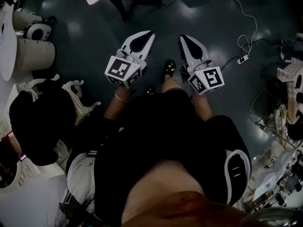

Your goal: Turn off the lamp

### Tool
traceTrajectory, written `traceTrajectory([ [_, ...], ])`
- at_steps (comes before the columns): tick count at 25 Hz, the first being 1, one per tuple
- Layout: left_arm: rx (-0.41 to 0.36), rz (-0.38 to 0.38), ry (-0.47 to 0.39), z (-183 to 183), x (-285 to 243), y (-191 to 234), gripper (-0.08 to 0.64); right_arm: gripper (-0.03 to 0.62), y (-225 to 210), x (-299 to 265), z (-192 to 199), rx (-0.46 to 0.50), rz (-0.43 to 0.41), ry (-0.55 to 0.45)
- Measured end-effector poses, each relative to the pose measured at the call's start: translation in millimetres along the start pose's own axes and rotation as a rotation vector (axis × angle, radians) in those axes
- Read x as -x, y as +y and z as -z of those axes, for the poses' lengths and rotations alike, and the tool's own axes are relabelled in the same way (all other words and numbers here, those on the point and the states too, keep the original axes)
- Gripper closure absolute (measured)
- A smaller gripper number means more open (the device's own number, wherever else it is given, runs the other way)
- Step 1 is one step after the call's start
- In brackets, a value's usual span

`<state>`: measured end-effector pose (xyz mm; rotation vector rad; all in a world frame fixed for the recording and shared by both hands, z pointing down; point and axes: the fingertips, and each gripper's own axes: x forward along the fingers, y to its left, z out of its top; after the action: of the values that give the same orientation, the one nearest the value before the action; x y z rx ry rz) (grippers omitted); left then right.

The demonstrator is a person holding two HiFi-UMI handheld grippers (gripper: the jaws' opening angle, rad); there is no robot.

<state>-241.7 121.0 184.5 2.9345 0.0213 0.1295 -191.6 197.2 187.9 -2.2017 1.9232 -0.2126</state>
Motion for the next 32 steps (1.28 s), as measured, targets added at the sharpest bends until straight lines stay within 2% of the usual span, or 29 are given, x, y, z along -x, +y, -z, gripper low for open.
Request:
traceTrajectory([
  [11, -0.006, -0.01, 0.021, 5, -40, 17, 0.554, 0.592, -47, -19, -4, -0.04, 0.002, 0.009],
  [17, 0.001, -0.044, 0.038, 1, -55, 33, 0.553, 0.592, -61, -35, -6, -0.032, -0.022, -0.001],
  [21, -0.007, -0.045, 0.025, 2, -66, 41, 0.554, 0.592, -66, -42, -13, -0.032, -0.053, -0.024],
  [32, -0.016, -0.063, 0.012, -15, -104, 53, 0.553, 0.592, -110, -62, -26, -0.034, -0.038, -0.015],
])
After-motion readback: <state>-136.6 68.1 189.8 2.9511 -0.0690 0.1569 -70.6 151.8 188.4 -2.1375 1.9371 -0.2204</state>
